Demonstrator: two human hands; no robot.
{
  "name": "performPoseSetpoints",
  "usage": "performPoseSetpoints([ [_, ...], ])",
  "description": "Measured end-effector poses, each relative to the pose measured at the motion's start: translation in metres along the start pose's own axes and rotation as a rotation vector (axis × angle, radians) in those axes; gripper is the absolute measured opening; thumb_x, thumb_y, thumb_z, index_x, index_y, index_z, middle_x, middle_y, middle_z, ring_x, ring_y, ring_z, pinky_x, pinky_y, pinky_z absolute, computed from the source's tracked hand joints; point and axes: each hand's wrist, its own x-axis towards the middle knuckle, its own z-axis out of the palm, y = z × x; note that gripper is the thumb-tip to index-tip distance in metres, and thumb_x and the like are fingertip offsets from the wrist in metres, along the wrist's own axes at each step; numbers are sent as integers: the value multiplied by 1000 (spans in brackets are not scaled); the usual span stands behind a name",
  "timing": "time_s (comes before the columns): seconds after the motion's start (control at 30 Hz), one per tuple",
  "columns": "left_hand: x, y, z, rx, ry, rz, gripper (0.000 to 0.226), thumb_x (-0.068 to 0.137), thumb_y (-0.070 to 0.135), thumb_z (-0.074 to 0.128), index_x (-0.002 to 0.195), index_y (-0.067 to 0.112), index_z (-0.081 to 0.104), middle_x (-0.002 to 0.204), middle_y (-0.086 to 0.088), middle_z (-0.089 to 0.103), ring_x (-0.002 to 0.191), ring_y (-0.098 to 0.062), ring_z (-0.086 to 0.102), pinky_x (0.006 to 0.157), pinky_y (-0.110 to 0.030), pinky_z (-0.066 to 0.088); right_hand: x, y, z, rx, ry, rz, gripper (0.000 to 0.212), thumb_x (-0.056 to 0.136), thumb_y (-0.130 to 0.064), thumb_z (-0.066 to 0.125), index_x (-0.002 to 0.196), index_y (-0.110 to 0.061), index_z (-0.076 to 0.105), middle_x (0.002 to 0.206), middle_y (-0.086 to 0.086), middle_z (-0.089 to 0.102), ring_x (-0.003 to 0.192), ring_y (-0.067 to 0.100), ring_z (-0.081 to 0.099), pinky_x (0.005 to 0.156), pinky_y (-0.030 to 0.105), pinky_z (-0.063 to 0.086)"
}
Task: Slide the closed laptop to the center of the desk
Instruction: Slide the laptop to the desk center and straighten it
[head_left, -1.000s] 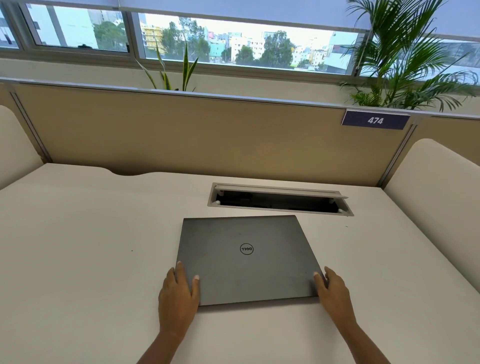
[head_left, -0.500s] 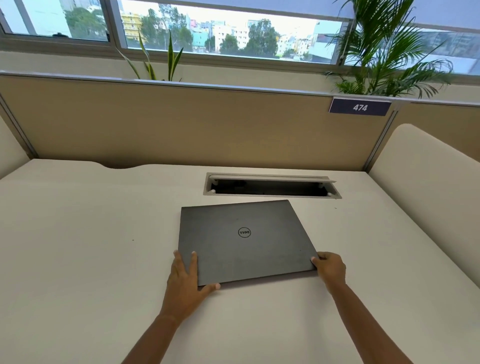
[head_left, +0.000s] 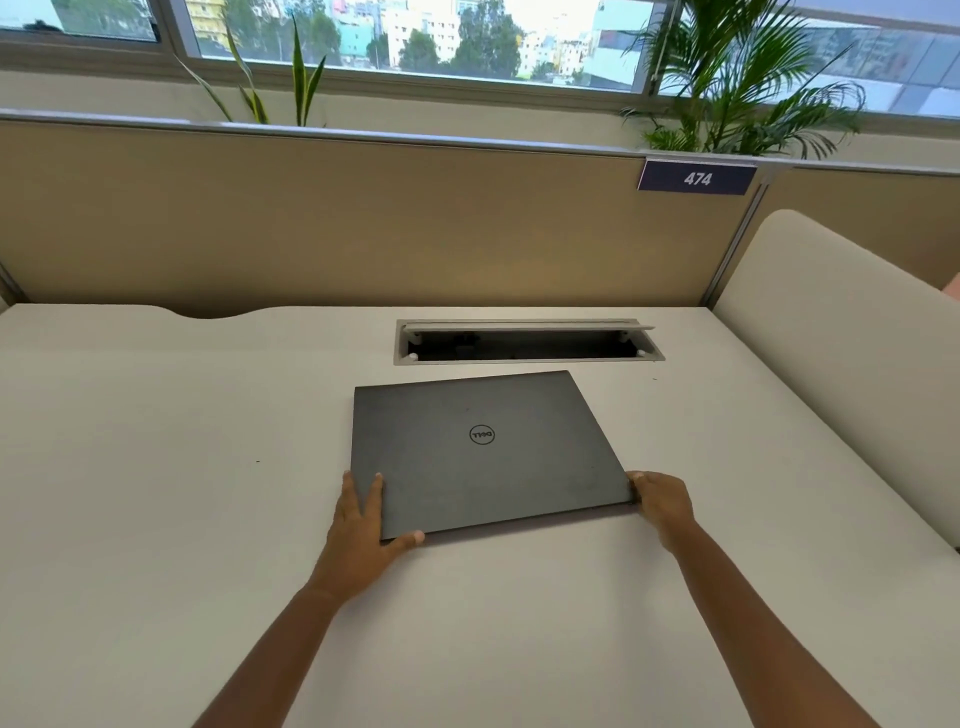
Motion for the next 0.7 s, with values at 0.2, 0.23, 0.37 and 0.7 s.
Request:
performPoseSetpoints([
  [0.2, -3, -17, -17, -428, 75, -33, 75, 87, 19, 63, 146, 4, 19, 144, -16, 40, 132, -30, 40, 112, -43, 34, 3, 2, -10, 198, 23, 140, 35, 89, 6, 36, 115, 25, 47, 124, 40, 52, 113, 51, 53, 105, 44, 45],
  [0.23, 0, -16, -18, -484, 112, -103, 69, 89, 19, 59, 145, 3, 22, 140, -18, 46, 128, -33, 45, 108, -41, 37, 2, 2, -9, 193, 6, 137, 33, 88, 5, 39, 111, 24, 52, 115, 41, 57, 95, 49, 59, 92, 38, 51],
  [0.37, 5, -7, -23, -402, 130, -280, 39, 89, 18, 59, 117, -8, 54, 110, -25, 61, 108, -41, 58, 91, -44, 49, 1, -6, 4, -64, -26, 60, 28, 87, -11, 54, 69, 9, 59, 77, 16, 45, 74, 24, 40, 69, 34, 35],
  [0.7, -4, 1, -18, -317, 42, -259, 71, 66, 13, 83, 122, -4, 45, 125, -25, 45, 106, -37, 54, 88, -37, 46, 9, -13, 12, -122, -41, 139, 49, 77, -18, 75, 108, 15, 56, 111, 27, 62, 109, 41, 58, 99, 49, 48],
])
